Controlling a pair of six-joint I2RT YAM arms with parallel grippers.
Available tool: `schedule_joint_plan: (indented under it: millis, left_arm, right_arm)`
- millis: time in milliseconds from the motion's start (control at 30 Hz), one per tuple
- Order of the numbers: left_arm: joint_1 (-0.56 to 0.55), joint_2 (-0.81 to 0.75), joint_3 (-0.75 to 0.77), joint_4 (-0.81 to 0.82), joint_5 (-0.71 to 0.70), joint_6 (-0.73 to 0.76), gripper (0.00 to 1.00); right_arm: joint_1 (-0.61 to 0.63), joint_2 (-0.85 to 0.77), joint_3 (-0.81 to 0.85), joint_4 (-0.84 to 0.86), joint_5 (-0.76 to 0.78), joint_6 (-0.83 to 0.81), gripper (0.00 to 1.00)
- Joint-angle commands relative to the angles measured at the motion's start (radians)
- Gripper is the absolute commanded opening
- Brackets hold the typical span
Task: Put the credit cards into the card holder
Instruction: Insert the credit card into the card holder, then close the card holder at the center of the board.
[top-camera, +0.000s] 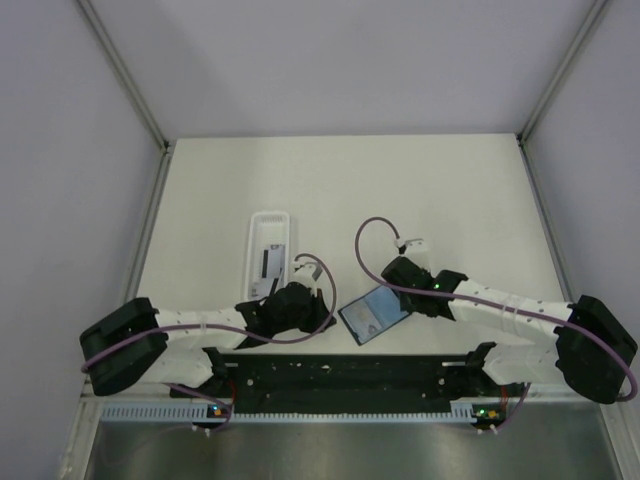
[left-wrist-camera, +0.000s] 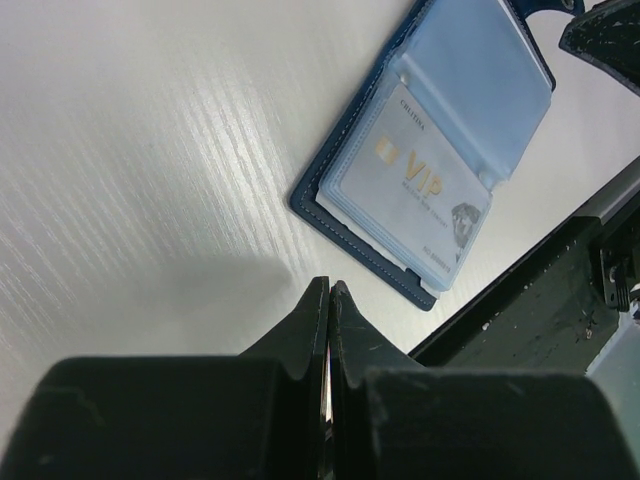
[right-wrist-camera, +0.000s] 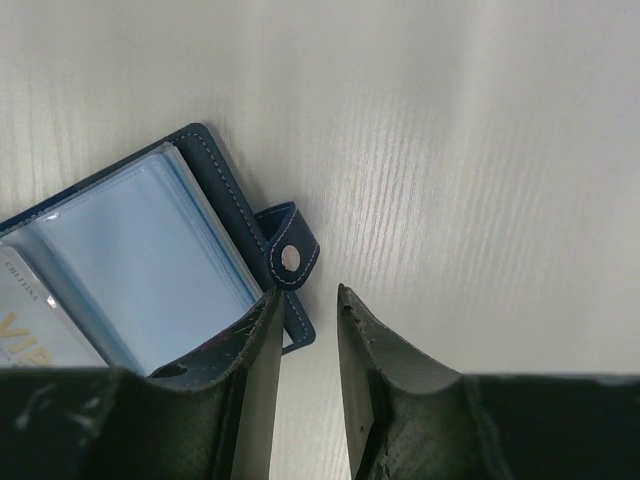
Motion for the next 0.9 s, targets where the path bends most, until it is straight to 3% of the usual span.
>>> schedule_joint_plan:
  millis: [0,133,267,367,567,867]
  left_arm:
    - [-0.004,0.007,0.014,0.057,0.007,-0.004,0.00]
    - [-0.004,0.016,0.020,0.055,0.010,-0.003,0.00]
    - [-0.003,0.023,0.027,0.057,0.018,-0.003,0.00]
    - [-0.003,0.026,0.027,0.057,0.018,-0.003,0.00]
    - [-0.003,0.019,0.022,0.057,0.016,-0.009,0.00]
    - [-0.004,0.030,0.027,0.058,0.019,-0.003,0.00]
  right_arm:
    - [0.008,-0.003,0.056,0.014,0.077,-0.010,0.27]
    - [0.009,0.006,0.061,0.035,0.087,-0.040,0.24]
    - [0.009,0.013,0.063,0.063,0.090,-0.074,0.35]
    - [0.009,0.030,0.064,0.084,0.084,-0.100,0.35]
    - [0.009,0.084,0.076,0.107,0.087,-0.126,0.28]
    - [0.009,0.087,0.070,0.130,0.087,-0.135,0.07]
